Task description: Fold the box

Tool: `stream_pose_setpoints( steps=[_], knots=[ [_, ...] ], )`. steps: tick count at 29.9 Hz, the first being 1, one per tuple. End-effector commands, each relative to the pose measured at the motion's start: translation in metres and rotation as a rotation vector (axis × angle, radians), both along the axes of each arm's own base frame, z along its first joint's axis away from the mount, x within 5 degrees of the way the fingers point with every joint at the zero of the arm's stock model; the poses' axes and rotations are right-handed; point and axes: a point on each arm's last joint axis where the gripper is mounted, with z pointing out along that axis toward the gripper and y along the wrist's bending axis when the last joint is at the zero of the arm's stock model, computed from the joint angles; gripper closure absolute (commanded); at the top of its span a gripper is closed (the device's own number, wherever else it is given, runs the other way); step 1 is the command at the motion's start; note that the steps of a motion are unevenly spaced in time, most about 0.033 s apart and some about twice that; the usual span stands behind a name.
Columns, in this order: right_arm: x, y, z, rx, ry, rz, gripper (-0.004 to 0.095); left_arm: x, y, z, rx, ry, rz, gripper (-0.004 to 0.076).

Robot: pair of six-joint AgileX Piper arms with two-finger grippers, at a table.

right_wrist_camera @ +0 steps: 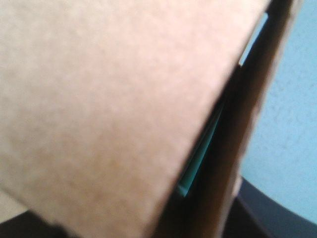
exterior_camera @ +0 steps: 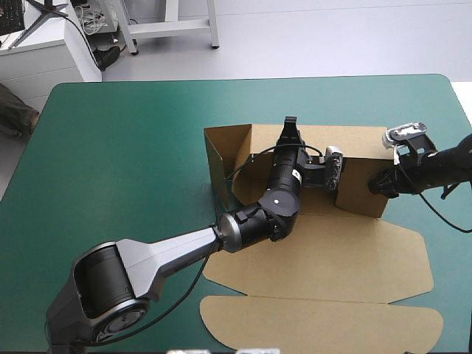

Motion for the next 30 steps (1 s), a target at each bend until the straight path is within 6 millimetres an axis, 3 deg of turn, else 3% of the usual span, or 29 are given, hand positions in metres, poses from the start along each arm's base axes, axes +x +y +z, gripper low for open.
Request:
stream_pose_setpoints(
  steps=[1,8,16,19,23,30],
  knots=[
    [0.006,0.001,0.013,0.027,-0.135,-0.016,0.0400,-0.008,0.003,0.030,-0.093,-0.020,-0.034,0.0734],
    [0.013,0.004,0.017,0.080,-0.217,-0.022,0.0400,-0.008,0.003,0.030,-0.094,-0.020,-0.036,0.0734],
    [0.015,0.007,0.006,0.134,-0.138,-0.001,0.0414,-0.008,0.003,0.030,-0.109,-0.014,-0.032,0.0734],
    [0.016,0.008,0.006,0.153,-0.133,-0.009,0.0525,-0.008,0.003,0.030,-0.127,-0.007,-0.027,0.0734],
    [0.018,0.009,0.009,0.165,-0.172,-0.006,0.0926,-0.008,0.003,0.030,-0.139,-0.003,-0.025,0.0734],
    [0.019,0.011,0.011,0.198,-0.190,-0.014,0.0908,-0.008,0.003,0.030,-0.145,0.000,-0.025,0.0734]
  ],
)
